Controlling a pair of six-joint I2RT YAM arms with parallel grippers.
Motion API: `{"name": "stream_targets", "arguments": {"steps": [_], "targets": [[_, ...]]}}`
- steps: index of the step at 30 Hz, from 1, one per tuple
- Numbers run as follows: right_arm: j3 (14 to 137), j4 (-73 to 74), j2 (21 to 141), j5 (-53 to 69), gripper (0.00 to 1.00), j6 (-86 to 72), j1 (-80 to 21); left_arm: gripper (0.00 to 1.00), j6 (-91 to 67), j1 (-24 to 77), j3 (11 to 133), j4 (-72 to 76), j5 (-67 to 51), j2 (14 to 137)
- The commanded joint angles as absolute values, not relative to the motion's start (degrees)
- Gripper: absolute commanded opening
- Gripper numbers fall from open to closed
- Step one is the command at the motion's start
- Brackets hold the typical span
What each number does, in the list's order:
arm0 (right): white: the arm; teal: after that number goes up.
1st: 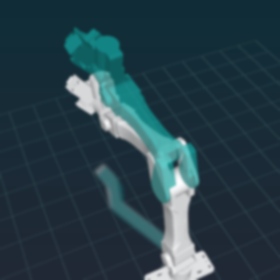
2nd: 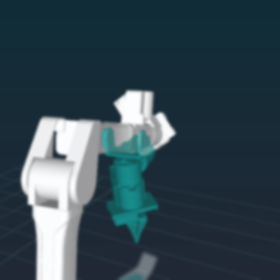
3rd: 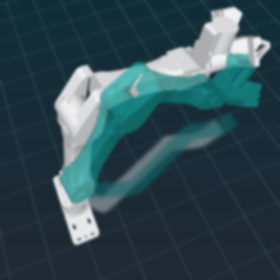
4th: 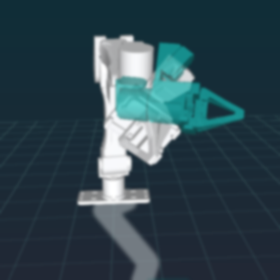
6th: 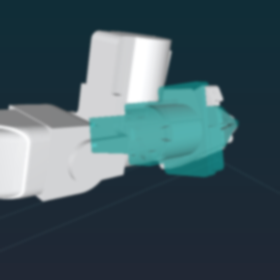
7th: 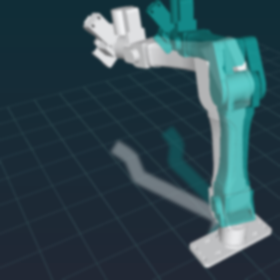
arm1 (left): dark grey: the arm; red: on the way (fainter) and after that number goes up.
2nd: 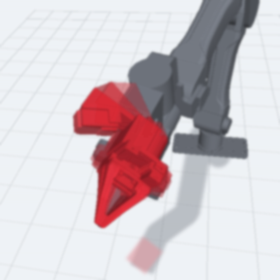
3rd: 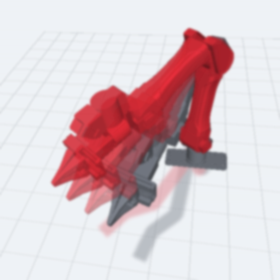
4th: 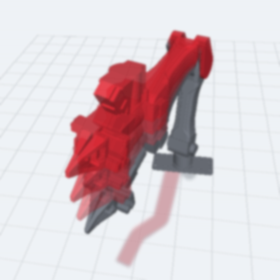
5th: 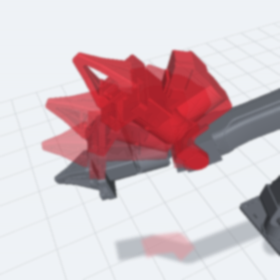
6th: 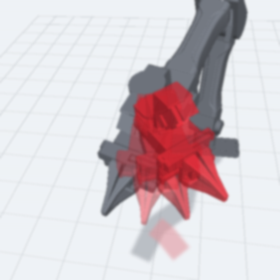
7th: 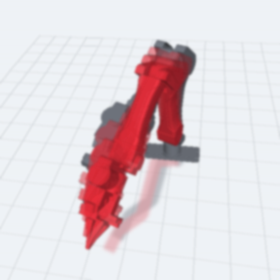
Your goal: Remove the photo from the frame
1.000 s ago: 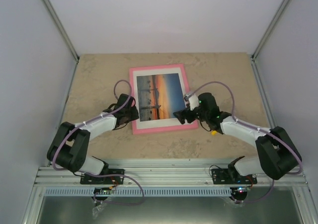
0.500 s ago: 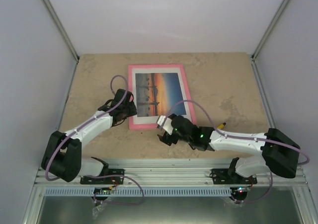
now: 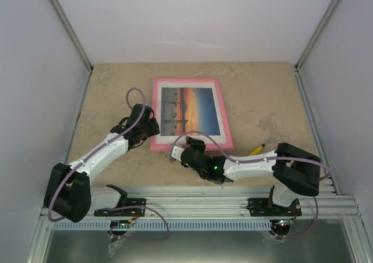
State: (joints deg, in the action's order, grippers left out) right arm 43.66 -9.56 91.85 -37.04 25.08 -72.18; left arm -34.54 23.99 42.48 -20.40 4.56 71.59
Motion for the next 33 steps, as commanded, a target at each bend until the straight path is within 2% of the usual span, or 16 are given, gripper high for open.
{"name": "stream_targets", "arguments": {"steps": [1,7,10,12,16,18,19,21,27,29,30,33], "targets": [[45.8,-19.1,96.3,-44.9,0.63,34.0,-72.8,0.0,-36.7,24.1,43.3,-12.9,0.9,68.6],[47.5,-26.4,101.8,-50.6,0.45,41.3,-73.4,0.0,-37.3,24.1,42.3,-12.5,1.2,67.4],[47.3,-28.0,101.8,-51.5,0.32,42.4,-73.4,0.04,-38.3,24.2,41.2,-11.7,2.3,65.3],[47.2,-28.2,101.0,-51.5,0.24,42.3,-73.4,0.1,-39.1,24.2,39.8,-10.9,3.6,63.5],[46.8,-27.7,98.8,-51.4,0.08,42.0,-73.7,0.3,-40.4,24.2,38.6,-11.6,6.6,59.7],[46.3,-28.1,97.7,-51.8,0.01,42.3,-73.9,0.34,-40.9,24.2,38.5,-12.2,7.6,57.6],[45.9,-28.6,97.0,-51.8,0.01,42.5,-73.8,0.35,-41.1,24.2,38.3,-12.5,7.9,56.5],[44.9,-29.7,95.3,-51.6,0.01,42.8,-73.9,0.44,-42.0,24.1,38.1,-13.2,9.3,53.9],[42.9,-30.8,88.5,-48.7,0.01,40.0,-73.9,0.84,-44.1,24.2,37.3,-15.6,13.2,44.3],[42.4,-30.8,85.6,-46.8,0.0,37.8,-73.9,0.94,-45.0,24.2,37.1,-16.4,14.6,41.2],[42.3,-30.8,84.2,-45.8,0.01,36.6,-73.9,0.98,-45.4,24.2,37.0,-16.9,15.6,39.7],[41.3,-32.9,79.9,-43.1,0.01,34.1,-73.8,0.99,-46.5,24.2,36.2,-17.4,17.8,35.2]]}}
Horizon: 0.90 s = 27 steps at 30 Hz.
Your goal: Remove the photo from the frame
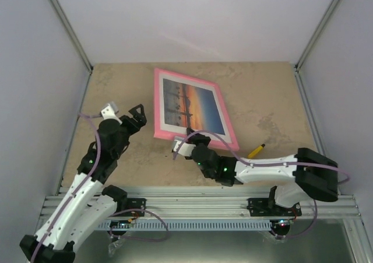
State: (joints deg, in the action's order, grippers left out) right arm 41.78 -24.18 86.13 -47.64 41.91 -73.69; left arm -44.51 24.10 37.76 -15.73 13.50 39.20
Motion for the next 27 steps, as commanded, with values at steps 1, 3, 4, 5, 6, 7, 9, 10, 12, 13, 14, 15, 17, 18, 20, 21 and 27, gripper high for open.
{"name": "stream_targets", "arguments": {"steps": [1,3,4,5,6,7,9,10,12,13,14,15,17,18,20,21,27], "targets": [[40.9,-34.1,78.8,-42.6,0.0,33.8,-73.7,0.99,-46.9,24.2,36.0,-17.7,18.3,33.9],[39.7,-36.5,76.4,-41.3,0.01,32.9,-73.6,0.99,-47.9,24.2,35.6,-17.9,19.1,31.9],[39.3,-37.4,75.3,-40.4,0.01,32.1,-73.4,0.99,-48.4,24.1,35.4,-18.2,19.4,31.1],[38.9,-38.1,74.0,-39.2,0.01,30.8,-73.1,1.0,-49.5,24.2,35.2,-18.9,20.1,30.2],[38.7,-38.4,72.6,-37.6,0.01,29.4,-72.6,0.99,-50.4,24.2,34.8,-19.1,20.6,29.4],[38.5,-38.6,71.3,-35.7,0.01,27.6,-72.0,0.99,-51.1,24.2,34.3,-19.0,20.9,28.6],[38.0,-39.6,68.6,-31.2,0.0,23.6,-70.4,0.99,-52.8,24.2,33.0,-18.2,20.5,27.6],[37.5,-40.5,67.4,-29.2,0.0,21.3,-69.6,0.99,-53.3,24.2,32.4,-17.6,19.6,27.3],[36.4,-42.7,65.4,-25.6,0.0,16.0,-67.1,0.99,-54.2,24.2,31.3,-16.2,17.8,27.3],[36.0,-43.7,64.9,-23.7,0.01,12.9,-65.8,0.99,-54.5,24.2,30.8,-15.5,16.8,27.6],[35.6,-44.6,64.5,-22.5,0.01,9.9,-64.5,1.0,-54.7,24.2,30.3,-14.6,15.7,28.0],[35.0,-45.9,64.2,-21.8,0.0,6.6,-63.4,0.99,-54.9,24.2,29.8,-13.7,14.4,28.4],[34.2,-47.3,63.6,-20.8,0.0,0.7,-61.5,0.99,-55.7,24.2,28.9,-11.8,12.2,29.6],[33.7,-48.2,63.4,-21.0,0.0,-3.6,-60.9,0.99,-56.2,24.2,28.4,-11.0,11.0,30.1],[32.6,-49.6,63.3,-22.3,0.0,-8.9,-60.0,0.99,-57.3,24.2,27.1,-9.0,9.0,30.9],[32.1,-50.0,63.4,-22.8,0.01,-11.9,-59.3,0.99,-58.0,24.2,26.4,-7.8,8.0,31.4],[27.4,-52.1,64.0,-25.5,0.0,-31.5,-55.6,0.99,-62.9,24.2,20.9,0.5,1.8,34.0]]}}
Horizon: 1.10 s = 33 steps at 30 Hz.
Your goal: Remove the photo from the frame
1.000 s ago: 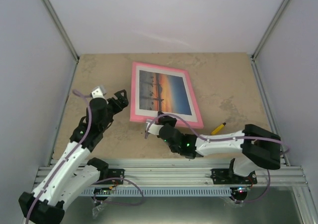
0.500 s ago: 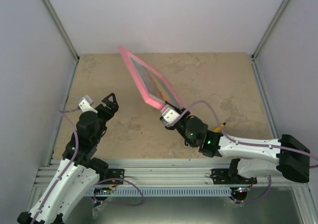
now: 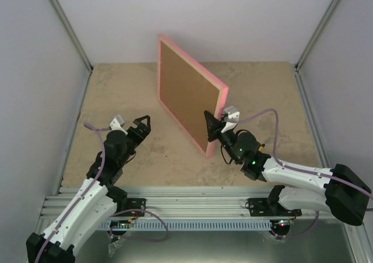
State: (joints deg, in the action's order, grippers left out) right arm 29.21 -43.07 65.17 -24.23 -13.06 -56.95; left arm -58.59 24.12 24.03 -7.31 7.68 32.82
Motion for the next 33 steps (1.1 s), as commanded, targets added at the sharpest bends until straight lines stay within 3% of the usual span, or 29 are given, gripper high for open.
{"name": "stream_targets", "arguments": {"steps": [1,13,25,33], "targets": [[26.8,-52.2,64.1,-26.7,0.01,-34.1,-55.3,0.99,-63.7,24.2,20.0,2.0,0.6,34.7],[23.4,-43.2,65.8,-33.4,0.0,-61.7,-52.8,0.99,-70.9,24.2,13.4,17.4,-8.1,45.5],[19.5,-42.3,68.0,-31.1,0.01,-75.8,-52.3,0.98,-75.9,24.1,11.0,33.8,-14.9,61.0],[21.4,-34.1,69.4,-28.7,0.03,-82.1,-52.3,0.85,-78.7,24.0,10.4,45.6,-17.8,71.6]]}}
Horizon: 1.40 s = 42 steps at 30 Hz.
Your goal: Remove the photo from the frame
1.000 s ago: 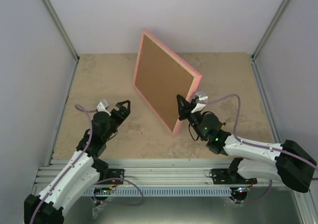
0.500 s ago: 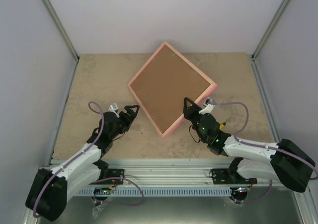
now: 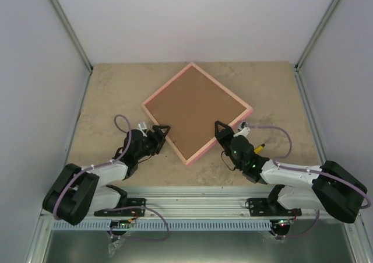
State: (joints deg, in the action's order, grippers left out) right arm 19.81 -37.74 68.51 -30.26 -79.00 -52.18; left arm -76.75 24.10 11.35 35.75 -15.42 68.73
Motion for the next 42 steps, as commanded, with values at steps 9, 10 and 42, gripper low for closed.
{"name": "stream_targets", "arguments": {"steps": [9,10,42], "targets": [[21.0,-30.7,71.8,-26.7,0.07,-88.0,-52.3,0.46,-79.7,24.1,9.0,51.1,-18.3,74.6],[21.1,-30.0,71.5,-26.8,0.1,-87.9,-52.3,0.42,-79.4,24.0,9.0,50.9,-18.1,74.4],[27.7,-3.3,60.2,-2.4,0.97,-32.9,-27.1,0.0,-57.2,20.4,22.0,19.0,-19.2,67.1]]}}
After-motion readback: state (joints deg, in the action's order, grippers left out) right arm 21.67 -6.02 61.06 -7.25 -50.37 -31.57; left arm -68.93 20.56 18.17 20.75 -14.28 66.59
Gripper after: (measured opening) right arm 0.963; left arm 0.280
